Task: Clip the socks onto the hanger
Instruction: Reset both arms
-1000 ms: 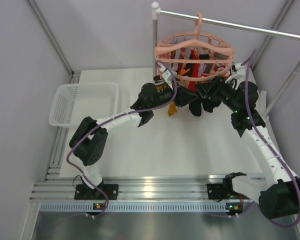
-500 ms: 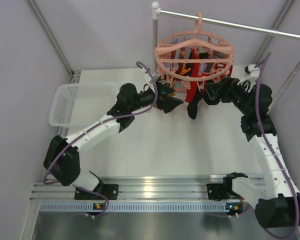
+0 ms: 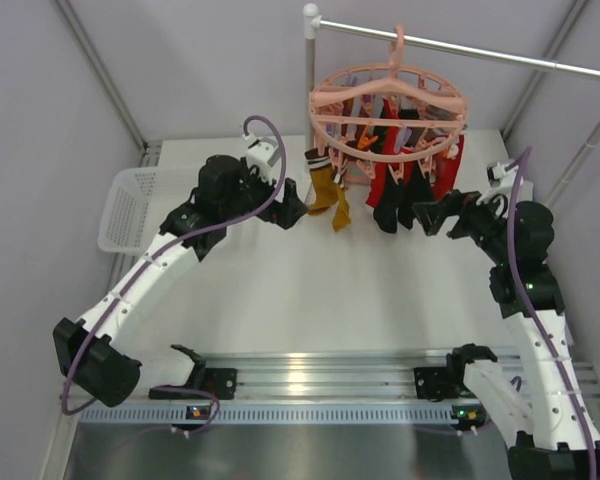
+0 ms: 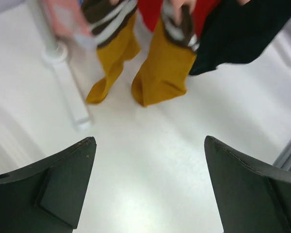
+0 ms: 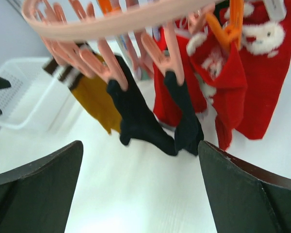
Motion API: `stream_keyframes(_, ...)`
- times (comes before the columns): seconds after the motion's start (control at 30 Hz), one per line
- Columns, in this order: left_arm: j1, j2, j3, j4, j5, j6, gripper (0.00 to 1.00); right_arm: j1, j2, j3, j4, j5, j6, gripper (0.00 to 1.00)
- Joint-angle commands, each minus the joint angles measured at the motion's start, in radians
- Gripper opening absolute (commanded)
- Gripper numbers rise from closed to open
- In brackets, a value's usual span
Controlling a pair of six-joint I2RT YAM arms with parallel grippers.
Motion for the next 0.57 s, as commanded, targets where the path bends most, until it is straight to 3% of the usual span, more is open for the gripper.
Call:
stream_keyframes(0.0, 0.041, -0.043, -0.045, -0.201, -0.056, 0.067, 0.98, -0.013, -0.041, -0.054, -0.053, -0.021, -0.091, 1.00)
stream_keyframes(0.2, 0.047, -0.143, -0.202, -0.190, -0.091, 0.097, 0.98, -0.013, -0.115, -0.165, -0.097, -0.049, -0.161, 1.00)
stream_keyframes(0.53, 0.111, -0.203, -0.272, -0.202, -0.093, 0.094, 0.98, -0.012, -0.184, -0.211, -0.135, -0.075, -0.189, 1.00)
